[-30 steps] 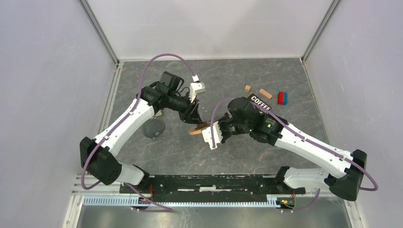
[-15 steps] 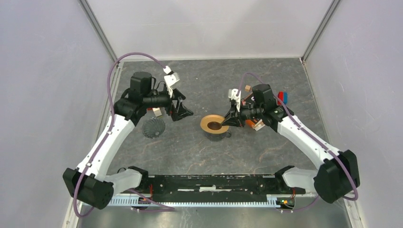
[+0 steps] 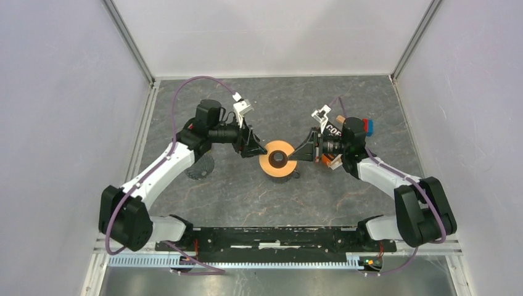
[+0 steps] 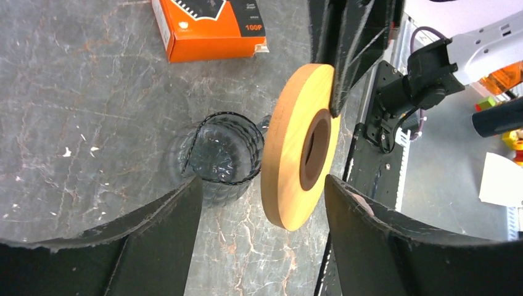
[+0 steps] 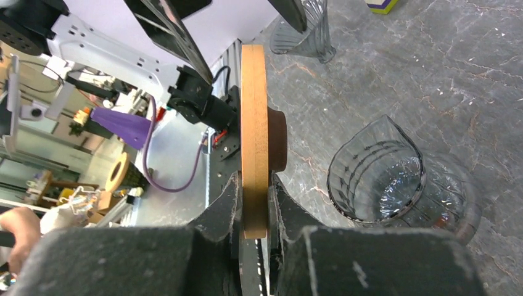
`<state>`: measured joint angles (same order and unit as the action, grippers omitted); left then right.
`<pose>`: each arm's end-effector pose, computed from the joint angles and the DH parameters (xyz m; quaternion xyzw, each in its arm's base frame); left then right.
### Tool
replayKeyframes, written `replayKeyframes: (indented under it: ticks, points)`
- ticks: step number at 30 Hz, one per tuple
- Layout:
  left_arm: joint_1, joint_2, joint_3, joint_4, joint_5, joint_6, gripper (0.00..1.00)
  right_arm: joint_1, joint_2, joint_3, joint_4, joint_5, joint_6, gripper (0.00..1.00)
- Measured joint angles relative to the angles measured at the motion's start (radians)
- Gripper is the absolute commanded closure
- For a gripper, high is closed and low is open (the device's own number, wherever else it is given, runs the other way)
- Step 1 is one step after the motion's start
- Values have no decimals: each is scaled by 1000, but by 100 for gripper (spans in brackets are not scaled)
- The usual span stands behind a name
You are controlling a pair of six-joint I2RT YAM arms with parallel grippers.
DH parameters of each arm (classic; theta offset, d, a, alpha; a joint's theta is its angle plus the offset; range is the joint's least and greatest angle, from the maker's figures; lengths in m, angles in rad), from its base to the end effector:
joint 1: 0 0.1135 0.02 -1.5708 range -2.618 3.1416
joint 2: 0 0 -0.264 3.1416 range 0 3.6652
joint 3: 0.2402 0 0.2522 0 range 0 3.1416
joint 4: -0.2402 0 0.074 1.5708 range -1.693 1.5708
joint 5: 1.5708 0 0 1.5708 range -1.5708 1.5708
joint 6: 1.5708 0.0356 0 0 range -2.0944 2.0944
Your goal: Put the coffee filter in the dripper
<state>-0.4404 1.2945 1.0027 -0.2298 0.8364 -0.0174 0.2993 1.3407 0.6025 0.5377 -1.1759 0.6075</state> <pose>0.2463 -0.1453 0.3057 0.3649 0.7306 -0.4462 0.3660 0.2457 0.1102 0.2326 -0.2479 0.6905 0.6167 0.2852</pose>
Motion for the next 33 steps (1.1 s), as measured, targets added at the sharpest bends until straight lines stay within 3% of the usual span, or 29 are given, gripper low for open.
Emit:
replayKeyframes:
  ticks: [2, 8, 14, 18, 22, 33]
  points:
    - [-4, 29, 6, 2, -8, -21, 26, -6, 18, 0, 53, -4, 56, 100]
    - [-5, 59, 6, 11, -26, -53, 56, -27, 69, 0, 146, -6, 162, 100]
    - [-5, 110, 18, 33, -19, -82, 61, -33, 111, 0, 193, -3, 213, 100]
    - [-5, 131, 20, 47, -11, -100, 84, -36, 127, -1, 201, 6, 228, 100]
    - [-5, 145, 26, 44, -8, -116, 97, -42, 133, 0, 161, 11, 180, 100]
    - [-5, 271, 72, -34, -31, -127, 98, -47, 214, 13, 51, 29, 101, 98]
